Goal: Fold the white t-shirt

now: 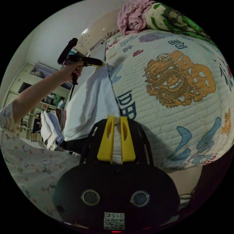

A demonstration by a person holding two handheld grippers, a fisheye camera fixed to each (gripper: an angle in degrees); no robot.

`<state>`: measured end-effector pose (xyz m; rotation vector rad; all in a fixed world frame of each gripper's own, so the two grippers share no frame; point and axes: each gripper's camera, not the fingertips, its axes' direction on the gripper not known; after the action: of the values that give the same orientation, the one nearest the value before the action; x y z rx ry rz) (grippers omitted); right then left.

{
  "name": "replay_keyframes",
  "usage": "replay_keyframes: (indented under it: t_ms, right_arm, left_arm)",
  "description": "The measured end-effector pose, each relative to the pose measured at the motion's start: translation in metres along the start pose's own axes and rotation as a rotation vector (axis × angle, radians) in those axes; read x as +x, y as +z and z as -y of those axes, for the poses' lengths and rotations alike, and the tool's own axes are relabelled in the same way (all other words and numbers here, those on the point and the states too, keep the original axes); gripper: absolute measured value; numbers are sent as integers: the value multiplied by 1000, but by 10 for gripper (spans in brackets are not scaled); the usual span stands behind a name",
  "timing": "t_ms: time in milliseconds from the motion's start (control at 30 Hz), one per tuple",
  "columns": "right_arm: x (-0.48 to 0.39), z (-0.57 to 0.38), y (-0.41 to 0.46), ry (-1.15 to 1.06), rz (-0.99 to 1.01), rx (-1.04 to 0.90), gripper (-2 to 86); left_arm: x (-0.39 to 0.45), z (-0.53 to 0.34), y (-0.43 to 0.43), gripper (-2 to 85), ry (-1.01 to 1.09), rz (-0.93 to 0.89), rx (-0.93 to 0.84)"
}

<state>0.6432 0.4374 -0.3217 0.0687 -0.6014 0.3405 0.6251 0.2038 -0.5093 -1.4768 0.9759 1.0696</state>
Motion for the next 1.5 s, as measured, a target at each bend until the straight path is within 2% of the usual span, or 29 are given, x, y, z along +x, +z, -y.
replay_keyframes:
  t_ms: [100,233,400,500,633,700,767,933,1000,1100,1200,1267,1333,1400,1500]
  right_arm:
    - [25,-9,-2,29,46,-10,9]
    - [57,-32,-34,56,28,85,0]
    - [85,-63,-93,80,-1,261,-3]
    - [78,-84,-139,-63,69,350,-3]
    - [34,-109,-164,-400,306,347,-3]
    - [12,-112,-143,-520,393,279,-3]
    - [-8,-108,-83,-631,496,110,-3]
    - [-28,-107,72,-730,631,-272,-3]
    - [-33,-112,120,-769,580,-397,-3]
    - [-36,-124,177,-892,465,-543,-1]
    - [-26,-135,223,-966,375,-654,0]
    - [-10,-141,254,-989,308,-714,4]
    - [3,-142,270,-1001,301,-749,8]
    - [13,-141,279,-1042,343,-773,13]
    - [24,-133,295,-1123,342,-794,28]
  left_arm:
    - [15,-1,18,28,44,7,13]
    - [23,-3,29,15,60,-2,48]
    - [6,-19,15,10,-39,-222,225]
    - [-9,-51,-6,9,-72,-318,370]
    - [-53,-125,-18,9,-75,-399,510]
    - [-97,-192,-10,9,-101,-416,564]
    - [-134,-245,10,9,-138,-403,568]
    - [-211,-360,114,10,-309,-300,413]
    - [-232,-397,173,10,-398,-225,304]
    - [-249,-431,227,12,-490,-189,254]
    - [-266,-461,259,15,-640,-88,200]
    - [-273,-481,266,22,-687,-63,228]
    - [-277,-498,272,39,-697,-105,268]
    - [-281,-514,284,53,-701,-227,314]
    - [-271,-520,302,57,-635,-281,370]
